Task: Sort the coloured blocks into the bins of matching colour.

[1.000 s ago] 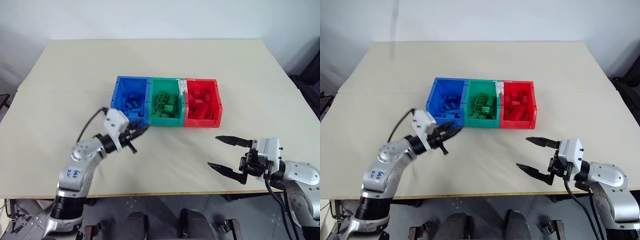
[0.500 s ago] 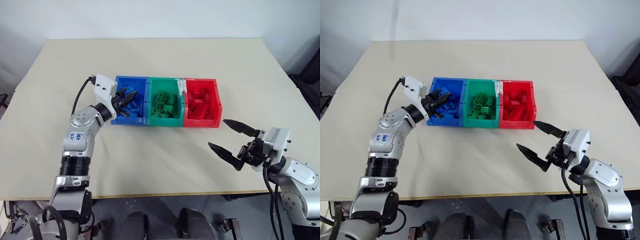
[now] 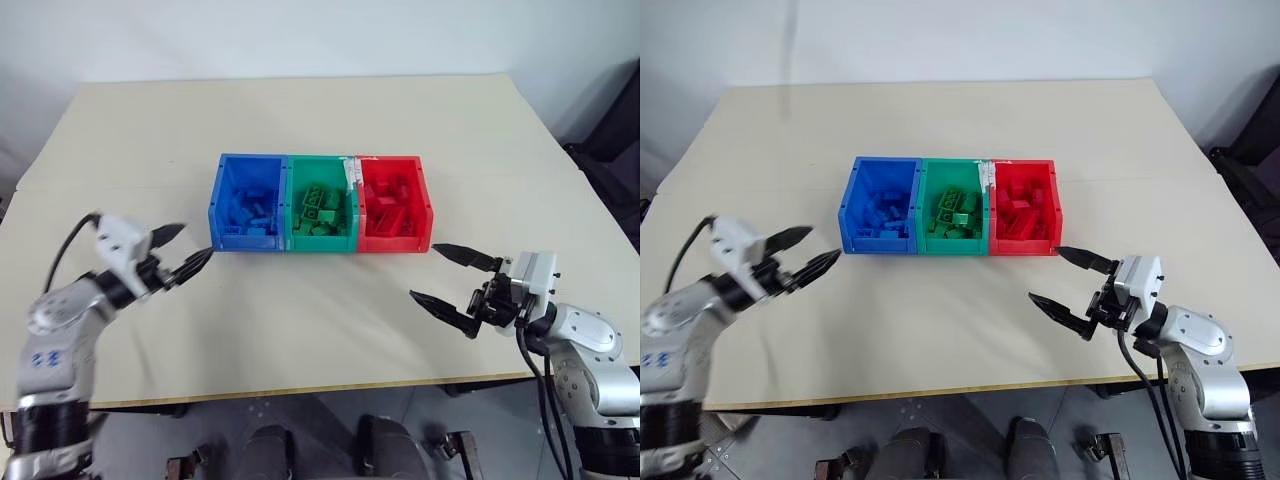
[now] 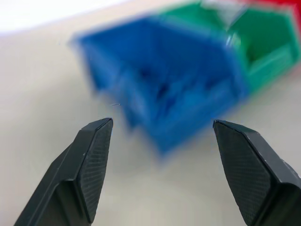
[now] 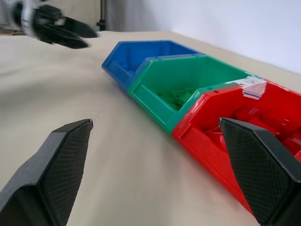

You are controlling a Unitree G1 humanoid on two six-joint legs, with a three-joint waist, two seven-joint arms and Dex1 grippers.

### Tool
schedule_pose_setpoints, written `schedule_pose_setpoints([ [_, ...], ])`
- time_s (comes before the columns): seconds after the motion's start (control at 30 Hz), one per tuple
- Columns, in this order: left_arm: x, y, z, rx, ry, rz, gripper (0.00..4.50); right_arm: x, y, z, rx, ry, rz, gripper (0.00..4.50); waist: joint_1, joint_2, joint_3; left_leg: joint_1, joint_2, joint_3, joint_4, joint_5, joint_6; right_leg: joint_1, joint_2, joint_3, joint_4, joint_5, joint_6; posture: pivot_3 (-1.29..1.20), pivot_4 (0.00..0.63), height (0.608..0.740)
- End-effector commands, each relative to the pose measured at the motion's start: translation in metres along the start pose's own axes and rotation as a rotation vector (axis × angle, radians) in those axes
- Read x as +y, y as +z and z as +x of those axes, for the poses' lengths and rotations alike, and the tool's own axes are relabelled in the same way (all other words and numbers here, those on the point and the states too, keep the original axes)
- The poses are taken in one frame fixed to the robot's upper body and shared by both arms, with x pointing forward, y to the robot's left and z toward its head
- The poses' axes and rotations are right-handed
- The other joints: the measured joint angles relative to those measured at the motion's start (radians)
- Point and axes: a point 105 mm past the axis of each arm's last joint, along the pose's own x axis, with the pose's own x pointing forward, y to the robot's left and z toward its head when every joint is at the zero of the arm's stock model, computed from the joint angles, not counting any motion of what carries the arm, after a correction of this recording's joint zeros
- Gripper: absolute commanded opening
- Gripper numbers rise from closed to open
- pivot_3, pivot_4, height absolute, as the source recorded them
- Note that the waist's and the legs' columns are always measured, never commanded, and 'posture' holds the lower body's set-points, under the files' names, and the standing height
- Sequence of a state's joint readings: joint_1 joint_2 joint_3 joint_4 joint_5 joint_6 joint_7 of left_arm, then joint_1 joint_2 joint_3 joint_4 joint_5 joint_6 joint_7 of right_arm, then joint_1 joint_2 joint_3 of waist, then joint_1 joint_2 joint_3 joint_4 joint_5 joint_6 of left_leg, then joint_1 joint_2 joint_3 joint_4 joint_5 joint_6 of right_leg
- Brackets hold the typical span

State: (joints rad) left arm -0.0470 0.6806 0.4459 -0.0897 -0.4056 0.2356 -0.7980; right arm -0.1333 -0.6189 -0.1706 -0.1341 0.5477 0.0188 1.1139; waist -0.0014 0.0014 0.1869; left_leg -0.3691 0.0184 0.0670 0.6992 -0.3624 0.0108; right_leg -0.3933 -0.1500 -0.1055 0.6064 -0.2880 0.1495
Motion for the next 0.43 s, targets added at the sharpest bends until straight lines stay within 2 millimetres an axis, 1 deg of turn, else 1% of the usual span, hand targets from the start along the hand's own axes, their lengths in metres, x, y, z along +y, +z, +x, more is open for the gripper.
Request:
schedule_pose_setpoints([
  [0.03,-0.009,0.015,-0.021,-0.013,-0.054,0.081,3.63,-0.001,0.001,-0.001,0.018,0.069,-0.038,4.50,0.010,0.000,0.000,0.000,0.000,0.000,0.000,0.000,0.000,0.000,0.000,-0.001,0.000,0.000,0.000,0.00,0.150,0.740],
  [0.1,-0.018,0.012,-0.027,0.010,-0.091,0.110,3.63,-0.002,-0.001,-0.002,0.032,0.098,-0.040,4.50,0.021,0.000,0.000,0.000,-0.001,-0.001,0.000,0.000,0.000,0.001,-0.001,-0.001,0.000,0.000,0.000,0.00,0.150,0.740],
  [0.2,-0.034,0.002,-0.037,0.048,-0.136,0.126,3.63,0.002,-0.004,-0.006,0.068,0.166,-0.028,4.50,0.023,0.000,0.000,0.000,-0.001,-0.002,0.000,-0.001,0.001,0.001,-0.002,0.000,0.000,0.000,0.000,0.00,0.150,0.740],
  [0.3,-0.039,-0.002,-0.037,0.047,-0.140,0.120,3.63,0.006,-0.008,-0.011,0.102,0.221,-0.024,4.50,0.023,0.000,0.000,0.000,0.000,-0.001,0.000,-0.001,0.001,0.000,-0.001,0.000,0.000,0.000,0.000,0.00,0.150,0.740],
  [0.43,-0.037,-0.002,-0.028,0.039,-0.114,0.149,3.63,0.000,-0.008,-0.012,0.098,0.196,-0.026,4.50,0.023,0.000,0.000,0.000,0.000,-0.001,0.000,-0.001,0.001,0.000,-0.001,0.000,0.000,0.000,0.000,0.00,0.150,0.740],
])
